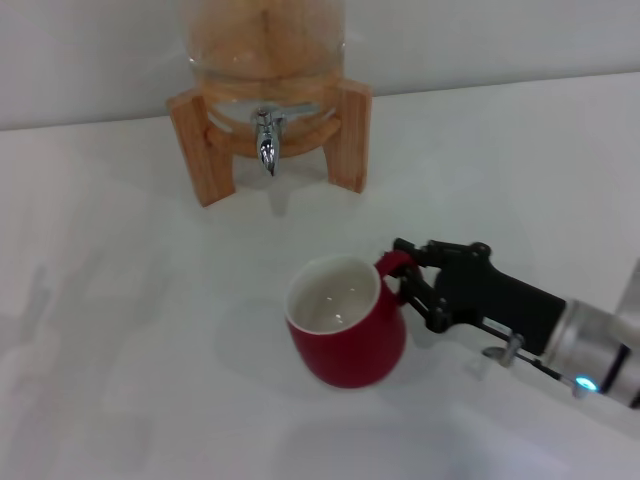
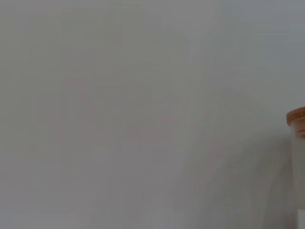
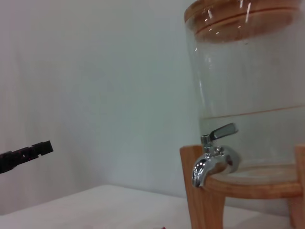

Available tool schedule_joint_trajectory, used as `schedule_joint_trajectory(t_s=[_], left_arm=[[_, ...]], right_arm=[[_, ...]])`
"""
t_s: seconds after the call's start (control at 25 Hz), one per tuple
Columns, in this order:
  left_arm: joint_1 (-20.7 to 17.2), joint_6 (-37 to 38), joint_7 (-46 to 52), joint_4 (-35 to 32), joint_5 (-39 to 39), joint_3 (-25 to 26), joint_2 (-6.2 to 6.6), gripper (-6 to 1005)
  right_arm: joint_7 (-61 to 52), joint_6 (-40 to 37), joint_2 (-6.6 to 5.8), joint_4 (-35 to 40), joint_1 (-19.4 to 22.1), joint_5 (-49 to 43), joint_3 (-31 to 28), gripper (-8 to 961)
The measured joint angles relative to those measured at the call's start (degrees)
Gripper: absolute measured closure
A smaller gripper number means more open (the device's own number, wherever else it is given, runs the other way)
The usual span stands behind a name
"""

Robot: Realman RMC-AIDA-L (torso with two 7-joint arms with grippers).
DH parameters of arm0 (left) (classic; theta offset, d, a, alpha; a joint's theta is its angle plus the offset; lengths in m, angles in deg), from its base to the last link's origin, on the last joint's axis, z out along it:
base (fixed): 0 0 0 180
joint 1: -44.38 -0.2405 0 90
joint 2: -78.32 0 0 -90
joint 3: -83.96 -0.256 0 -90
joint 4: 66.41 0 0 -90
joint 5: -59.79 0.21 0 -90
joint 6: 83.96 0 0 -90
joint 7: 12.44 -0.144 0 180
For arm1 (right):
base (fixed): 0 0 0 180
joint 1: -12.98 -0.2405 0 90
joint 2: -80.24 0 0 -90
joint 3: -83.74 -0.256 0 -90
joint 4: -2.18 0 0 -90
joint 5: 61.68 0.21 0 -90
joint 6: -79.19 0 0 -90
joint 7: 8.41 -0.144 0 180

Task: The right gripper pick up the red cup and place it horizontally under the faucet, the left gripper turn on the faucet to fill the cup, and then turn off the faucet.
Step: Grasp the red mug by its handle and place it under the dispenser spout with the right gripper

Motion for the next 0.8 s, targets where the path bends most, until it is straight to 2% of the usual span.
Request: schedule_joint_trajectory(t_s=[0.44, 0.8], left_arm=[[-0.3, 0.0, 0.3, 0.0, 0.1, -1.2, -0.02, 228], [-0.1, -0.2, 0.3, 0.0, 0.1, -1.5, 0.05, 228]], right_arm=[[-2.2, 8.7, 0.20, 2.3, -5.5, -0.5, -0.4, 797], [-2.3, 12.7, 0.20, 2.9, -8.0, 0.0, -2.4, 796]])
